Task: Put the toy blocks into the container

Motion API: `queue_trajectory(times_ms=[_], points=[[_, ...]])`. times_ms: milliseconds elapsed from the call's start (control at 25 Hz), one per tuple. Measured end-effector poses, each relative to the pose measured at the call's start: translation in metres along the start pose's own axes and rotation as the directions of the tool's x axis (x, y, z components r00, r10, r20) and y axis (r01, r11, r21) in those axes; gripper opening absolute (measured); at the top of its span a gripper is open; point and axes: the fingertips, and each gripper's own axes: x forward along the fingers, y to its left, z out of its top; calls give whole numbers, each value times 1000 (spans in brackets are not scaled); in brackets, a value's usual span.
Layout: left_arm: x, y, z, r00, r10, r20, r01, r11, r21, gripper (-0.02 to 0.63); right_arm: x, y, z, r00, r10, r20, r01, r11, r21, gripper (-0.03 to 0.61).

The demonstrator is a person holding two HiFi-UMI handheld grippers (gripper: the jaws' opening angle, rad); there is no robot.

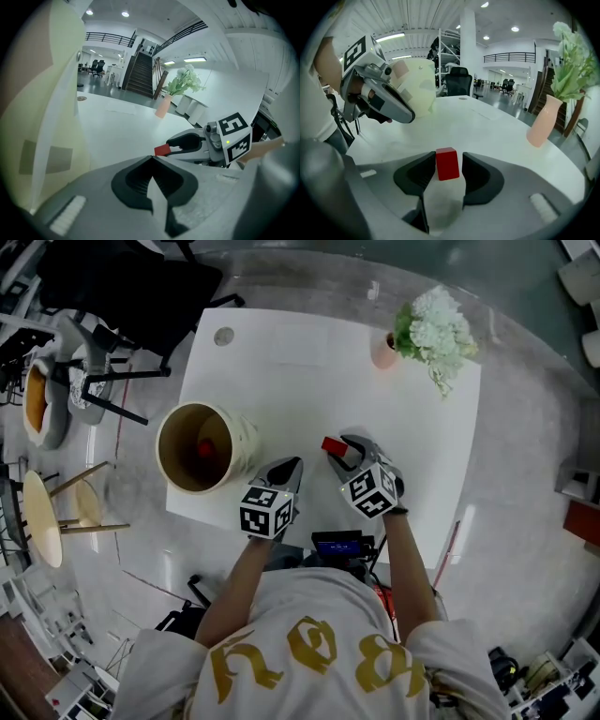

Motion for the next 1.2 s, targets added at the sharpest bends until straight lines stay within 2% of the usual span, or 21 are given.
queue_trajectory(times_ms=[520,1200], points=[[-10,5,-7,999,44,8,-44,999,-25,1,8,-2,5,999,18,37,-17,1000,-21,164],[-25,1,10,996,55,67,-56,998,14,1,-7,1,16,997,-30,75,29,999,13,169]])
